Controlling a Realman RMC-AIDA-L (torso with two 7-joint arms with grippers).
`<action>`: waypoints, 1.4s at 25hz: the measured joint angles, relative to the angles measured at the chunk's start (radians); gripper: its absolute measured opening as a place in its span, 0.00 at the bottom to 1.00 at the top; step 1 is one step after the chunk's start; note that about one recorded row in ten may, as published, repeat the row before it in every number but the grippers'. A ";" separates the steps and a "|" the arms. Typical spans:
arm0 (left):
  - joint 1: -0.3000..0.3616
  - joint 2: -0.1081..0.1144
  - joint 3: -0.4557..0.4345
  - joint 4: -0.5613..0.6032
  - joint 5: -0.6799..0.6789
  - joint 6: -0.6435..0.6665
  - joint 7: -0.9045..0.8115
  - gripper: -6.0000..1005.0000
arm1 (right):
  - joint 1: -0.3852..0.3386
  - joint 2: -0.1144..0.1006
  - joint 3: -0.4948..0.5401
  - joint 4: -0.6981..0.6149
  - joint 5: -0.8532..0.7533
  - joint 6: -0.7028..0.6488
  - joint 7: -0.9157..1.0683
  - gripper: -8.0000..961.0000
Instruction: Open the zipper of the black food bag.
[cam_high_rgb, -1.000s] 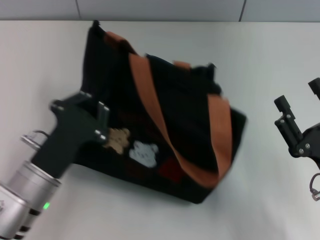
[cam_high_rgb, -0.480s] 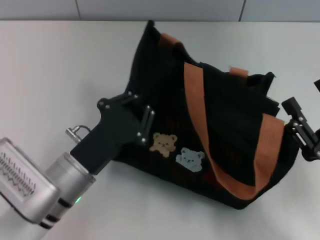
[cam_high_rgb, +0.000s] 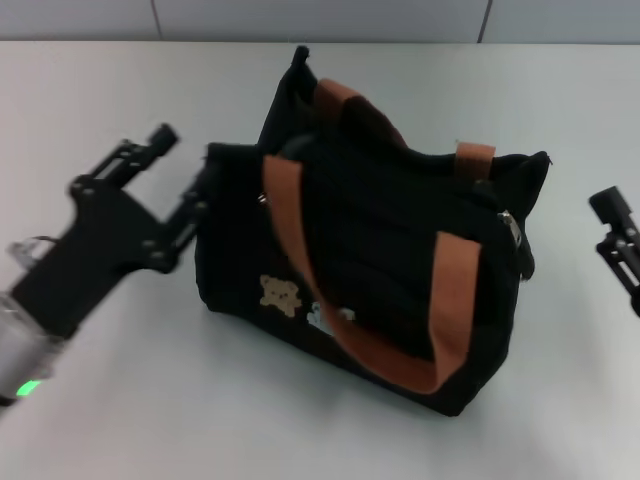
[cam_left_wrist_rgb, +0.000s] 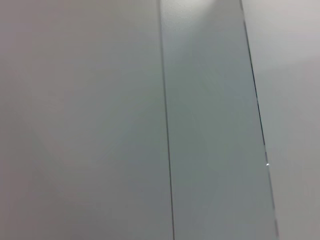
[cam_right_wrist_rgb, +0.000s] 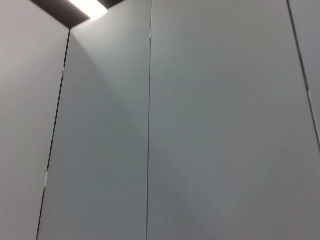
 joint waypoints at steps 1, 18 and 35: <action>0.002 0.000 0.001 0.057 0.000 0.023 -0.068 0.33 | 0.000 0.000 0.001 -0.013 0.001 -0.018 0.018 0.78; 0.000 0.063 0.681 0.460 0.005 0.235 -0.574 0.82 | 0.133 -0.010 -0.434 -0.616 -0.168 -0.246 0.692 0.87; -0.013 0.009 0.692 0.508 -0.001 0.222 -0.572 0.82 | 0.149 -0.002 -0.484 -0.616 -0.165 -0.202 0.702 0.87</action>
